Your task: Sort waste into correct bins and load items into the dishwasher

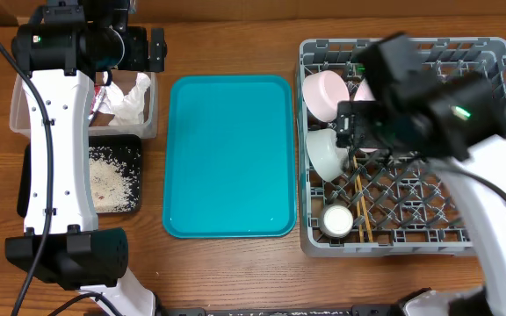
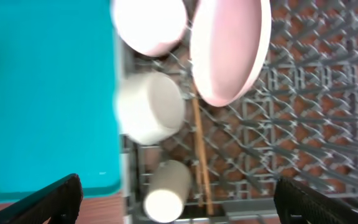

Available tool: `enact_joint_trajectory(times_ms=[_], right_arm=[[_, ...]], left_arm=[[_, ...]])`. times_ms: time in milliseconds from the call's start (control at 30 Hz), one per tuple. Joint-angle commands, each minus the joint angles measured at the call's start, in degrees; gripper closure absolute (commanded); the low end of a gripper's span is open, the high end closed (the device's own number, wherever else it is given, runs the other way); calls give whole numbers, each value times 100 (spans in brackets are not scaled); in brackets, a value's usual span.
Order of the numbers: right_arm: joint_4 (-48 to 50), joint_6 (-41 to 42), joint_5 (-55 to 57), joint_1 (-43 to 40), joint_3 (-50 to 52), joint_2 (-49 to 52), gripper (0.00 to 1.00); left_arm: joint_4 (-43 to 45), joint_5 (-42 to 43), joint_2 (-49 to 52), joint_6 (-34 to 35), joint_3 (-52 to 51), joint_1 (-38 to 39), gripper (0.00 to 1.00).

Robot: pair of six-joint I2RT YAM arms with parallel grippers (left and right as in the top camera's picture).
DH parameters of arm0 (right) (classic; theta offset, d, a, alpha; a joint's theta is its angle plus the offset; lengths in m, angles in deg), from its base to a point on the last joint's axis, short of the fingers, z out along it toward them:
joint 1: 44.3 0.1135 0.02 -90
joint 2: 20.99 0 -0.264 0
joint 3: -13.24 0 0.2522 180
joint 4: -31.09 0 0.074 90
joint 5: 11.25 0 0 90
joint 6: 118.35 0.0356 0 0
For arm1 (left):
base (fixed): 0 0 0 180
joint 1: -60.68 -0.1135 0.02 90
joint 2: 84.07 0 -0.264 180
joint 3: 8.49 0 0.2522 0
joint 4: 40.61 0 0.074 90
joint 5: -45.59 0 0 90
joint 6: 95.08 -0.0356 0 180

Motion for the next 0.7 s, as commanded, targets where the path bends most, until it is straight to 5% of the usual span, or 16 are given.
enact_joint_trajectory(times_ms=[0,433,667], right_arm=[[-48,22,-444,-9,-127,-271,0],[302,17,-439,-374,-125,-450,0],[1257,-411,-531,-1019,140,-992,0]], left_arm=[[20,-35,33,35,90,13,0],[20,-35,33,35,90,13,0],[20,-35,33,35,90,13,0]])
